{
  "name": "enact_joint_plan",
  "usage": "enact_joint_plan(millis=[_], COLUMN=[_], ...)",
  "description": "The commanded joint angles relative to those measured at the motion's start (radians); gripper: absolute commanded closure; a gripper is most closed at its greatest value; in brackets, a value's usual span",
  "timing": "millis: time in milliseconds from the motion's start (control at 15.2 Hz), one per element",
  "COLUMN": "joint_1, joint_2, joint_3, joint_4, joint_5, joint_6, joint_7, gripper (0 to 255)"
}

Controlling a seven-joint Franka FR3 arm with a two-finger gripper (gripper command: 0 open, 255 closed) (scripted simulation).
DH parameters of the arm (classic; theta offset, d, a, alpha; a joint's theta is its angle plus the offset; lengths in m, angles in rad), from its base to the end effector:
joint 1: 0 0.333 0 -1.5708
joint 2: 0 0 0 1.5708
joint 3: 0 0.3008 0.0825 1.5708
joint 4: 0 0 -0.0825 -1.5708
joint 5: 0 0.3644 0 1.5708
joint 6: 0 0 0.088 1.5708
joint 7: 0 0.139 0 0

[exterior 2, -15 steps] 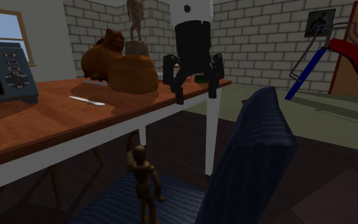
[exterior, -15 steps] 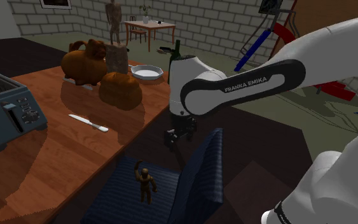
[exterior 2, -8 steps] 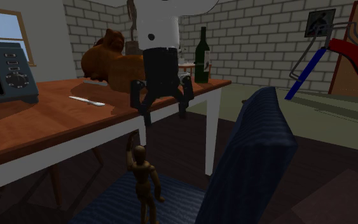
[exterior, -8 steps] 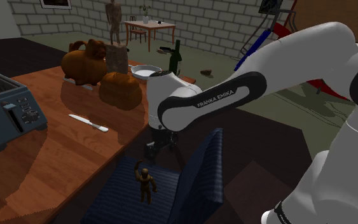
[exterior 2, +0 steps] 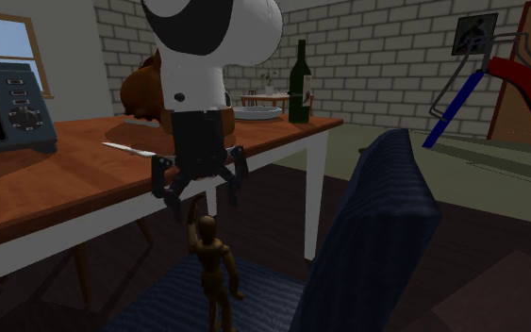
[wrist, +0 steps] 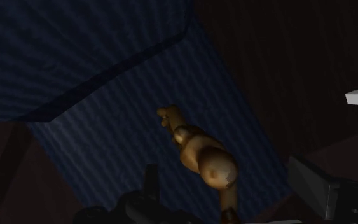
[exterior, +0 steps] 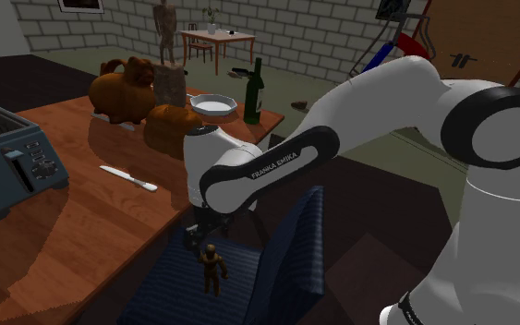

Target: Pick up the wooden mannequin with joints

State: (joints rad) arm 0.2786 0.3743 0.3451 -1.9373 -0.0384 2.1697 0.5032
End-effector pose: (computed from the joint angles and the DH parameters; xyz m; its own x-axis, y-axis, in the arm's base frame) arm 0.4748 0.3339 0.2597 0.9803 0.1295 -0.1492 0.1270 -0.9916 -0.0263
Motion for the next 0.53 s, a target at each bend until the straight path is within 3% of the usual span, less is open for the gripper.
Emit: enact_joint_plan(millis=[0, 396, 462], joint_1=[0.005, 0.010, 0.011], joint_2=[0.022, 0.053, 0.054], joint_3=[-0.003, -0.009, -0.009], joint_4=[0.000, -0.008, -0.008], joint_5=[-0.008, -0.019, -0.019], joint_6=[0.022, 0.060, 0.060], joint_7=[0.005, 0.010, 0.010], gripper=[0, 0, 255])
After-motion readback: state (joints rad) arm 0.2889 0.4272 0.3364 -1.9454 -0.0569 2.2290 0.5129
